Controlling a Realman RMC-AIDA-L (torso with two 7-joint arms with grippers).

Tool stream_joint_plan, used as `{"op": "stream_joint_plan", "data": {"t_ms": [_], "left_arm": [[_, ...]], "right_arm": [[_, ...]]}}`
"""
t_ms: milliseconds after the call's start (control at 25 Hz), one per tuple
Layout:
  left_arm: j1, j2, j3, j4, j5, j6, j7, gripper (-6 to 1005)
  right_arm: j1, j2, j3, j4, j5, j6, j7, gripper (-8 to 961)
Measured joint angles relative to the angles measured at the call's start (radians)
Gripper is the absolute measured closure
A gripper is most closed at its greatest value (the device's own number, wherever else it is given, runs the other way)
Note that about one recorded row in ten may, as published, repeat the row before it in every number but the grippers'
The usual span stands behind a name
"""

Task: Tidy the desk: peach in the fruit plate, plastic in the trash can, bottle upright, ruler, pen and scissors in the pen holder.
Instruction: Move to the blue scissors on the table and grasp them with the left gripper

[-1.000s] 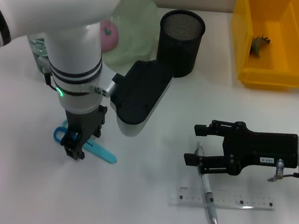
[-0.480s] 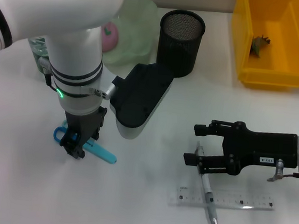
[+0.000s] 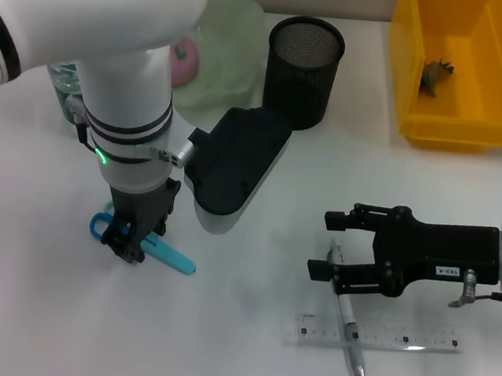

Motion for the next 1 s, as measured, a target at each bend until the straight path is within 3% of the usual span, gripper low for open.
{"op": "stream_joint_plan", "data": {"t_ms": [1000], "left_arm": [[-0.014, 0.000, 0.002, -0.039, -0.009, -0.023, 0.010, 643]], "right_arm": [[-0.002, 0.000, 0.000, -0.003, 0.000, -0.001, 0.001, 125]]}}
